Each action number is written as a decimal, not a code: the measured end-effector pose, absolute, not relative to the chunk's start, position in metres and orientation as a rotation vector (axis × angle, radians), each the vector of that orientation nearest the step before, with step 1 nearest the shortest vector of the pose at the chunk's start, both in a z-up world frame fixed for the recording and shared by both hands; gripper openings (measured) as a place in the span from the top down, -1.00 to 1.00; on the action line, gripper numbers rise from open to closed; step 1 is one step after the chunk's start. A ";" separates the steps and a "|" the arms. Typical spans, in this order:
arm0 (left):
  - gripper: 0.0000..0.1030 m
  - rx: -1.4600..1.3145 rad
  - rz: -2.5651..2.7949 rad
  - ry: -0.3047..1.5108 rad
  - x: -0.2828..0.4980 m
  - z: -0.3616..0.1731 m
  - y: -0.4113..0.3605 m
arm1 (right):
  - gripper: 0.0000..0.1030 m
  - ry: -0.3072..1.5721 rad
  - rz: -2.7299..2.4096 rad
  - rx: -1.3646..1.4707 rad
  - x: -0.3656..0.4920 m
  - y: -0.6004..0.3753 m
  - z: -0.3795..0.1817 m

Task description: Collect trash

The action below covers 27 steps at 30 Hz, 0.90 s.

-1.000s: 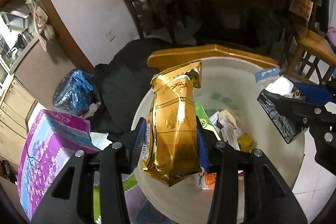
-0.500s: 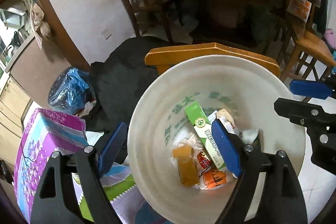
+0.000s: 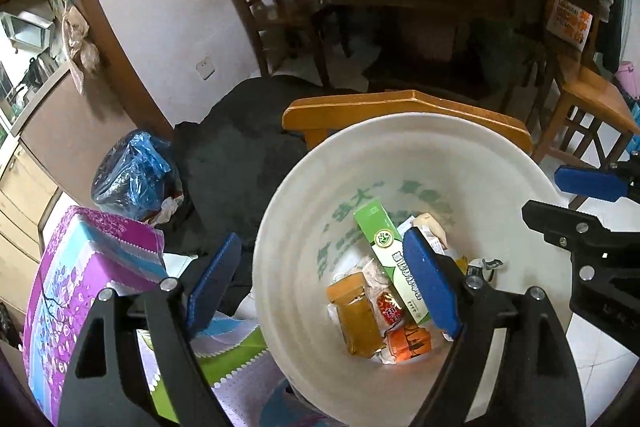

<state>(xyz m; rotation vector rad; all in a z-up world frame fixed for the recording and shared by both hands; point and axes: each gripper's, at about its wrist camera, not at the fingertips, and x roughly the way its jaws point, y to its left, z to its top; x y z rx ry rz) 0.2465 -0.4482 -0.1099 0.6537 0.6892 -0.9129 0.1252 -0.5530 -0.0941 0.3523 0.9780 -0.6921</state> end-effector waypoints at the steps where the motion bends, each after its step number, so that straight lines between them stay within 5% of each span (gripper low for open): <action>1: -0.55 0.648 -0.910 0.689 0.247 -0.109 -0.447 | 0.21 0.980 -0.698 0.351 0.126 -0.552 -0.094; 4: -0.55 0.614 -0.906 0.677 0.249 -0.105 -0.441 | 0.10 0.972 -0.712 0.337 0.128 -0.547 -0.094; 12: -0.81 0.436 -0.921 0.584 0.227 -0.082 -0.389 | -0.91 0.737 -0.861 0.237 0.082 -0.495 -0.062; 27: -0.89 0.245 -0.850 0.340 0.126 -0.037 -0.243 | -0.90 0.424 -0.922 0.254 -0.064 -0.359 -0.021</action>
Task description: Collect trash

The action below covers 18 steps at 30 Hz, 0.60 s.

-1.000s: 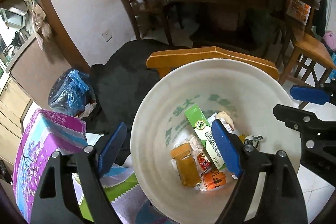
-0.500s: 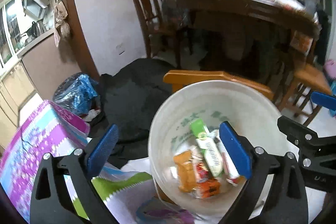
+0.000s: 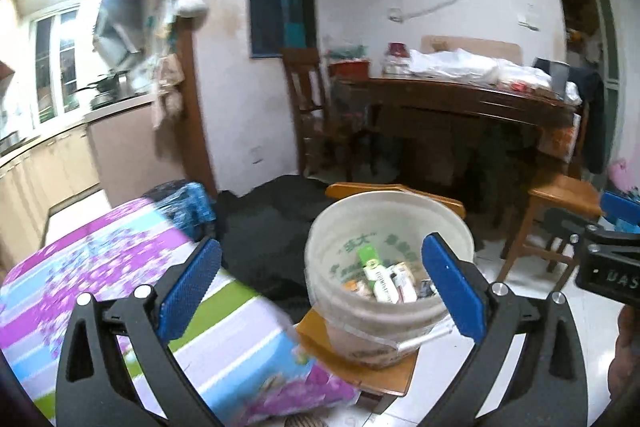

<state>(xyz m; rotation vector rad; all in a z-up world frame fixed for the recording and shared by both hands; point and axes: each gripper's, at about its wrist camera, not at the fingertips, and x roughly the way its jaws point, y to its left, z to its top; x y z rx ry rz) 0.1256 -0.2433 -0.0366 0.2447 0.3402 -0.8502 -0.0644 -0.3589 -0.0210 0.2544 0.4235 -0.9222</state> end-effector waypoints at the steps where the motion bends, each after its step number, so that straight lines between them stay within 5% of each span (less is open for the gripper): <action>1: -0.89 0.237 -0.829 0.336 0.123 -0.035 -0.236 | -0.90 0.408 -0.915 0.250 -0.069 -0.351 -0.020; 18: -0.89 0.114 -0.579 0.247 0.035 -0.037 -0.128 | -0.90 0.315 -0.691 0.257 -0.129 -0.262 -0.004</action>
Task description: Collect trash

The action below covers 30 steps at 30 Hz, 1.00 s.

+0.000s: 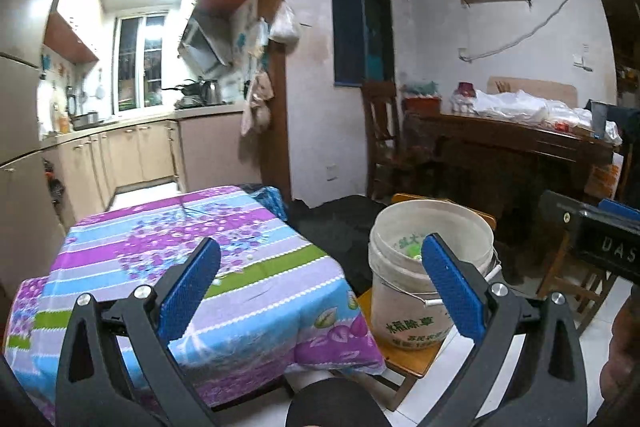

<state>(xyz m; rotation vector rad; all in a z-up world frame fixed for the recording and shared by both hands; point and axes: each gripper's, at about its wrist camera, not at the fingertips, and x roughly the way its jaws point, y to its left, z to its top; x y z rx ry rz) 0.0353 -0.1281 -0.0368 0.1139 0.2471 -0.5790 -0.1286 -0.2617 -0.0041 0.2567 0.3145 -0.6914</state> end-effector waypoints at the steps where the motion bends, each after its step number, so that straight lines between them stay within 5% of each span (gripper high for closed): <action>1: -0.89 0.116 -0.562 0.250 0.033 -0.037 -0.124 | -0.90 0.309 -0.680 0.259 -0.131 -0.261 -0.002; 30: -0.89 0.129 -0.499 0.184 -0.022 -0.020 -0.103 | -0.90 0.275 -0.702 0.291 -0.203 -0.264 0.019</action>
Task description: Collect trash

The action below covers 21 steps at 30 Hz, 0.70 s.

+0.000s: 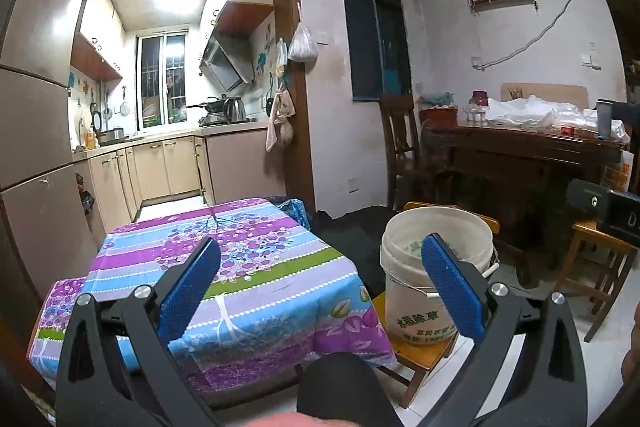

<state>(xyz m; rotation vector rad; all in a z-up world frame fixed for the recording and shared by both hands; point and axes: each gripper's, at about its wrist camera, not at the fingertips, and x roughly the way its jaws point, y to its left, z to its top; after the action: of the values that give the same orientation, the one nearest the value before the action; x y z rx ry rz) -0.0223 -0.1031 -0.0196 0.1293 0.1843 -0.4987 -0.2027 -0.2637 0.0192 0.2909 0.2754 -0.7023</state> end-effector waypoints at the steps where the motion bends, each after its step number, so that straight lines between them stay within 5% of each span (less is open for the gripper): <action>1: -0.89 0.127 -0.495 0.186 -0.022 -0.019 -0.103 | -0.90 0.278 -0.703 0.292 -0.202 -0.264 0.019; 21: -0.89 0.130 -0.471 0.224 -0.013 -0.019 -0.100 | -0.90 0.447 -0.764 0.185 -0.172 -0.267 -0.001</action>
<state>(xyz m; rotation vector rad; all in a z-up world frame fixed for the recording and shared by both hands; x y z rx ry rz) -0.0129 -0.1000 -0.0192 0.1299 0.2241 -0.4709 -0.1721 -0.2667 -0.0014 0.1850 0.4466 -0.7643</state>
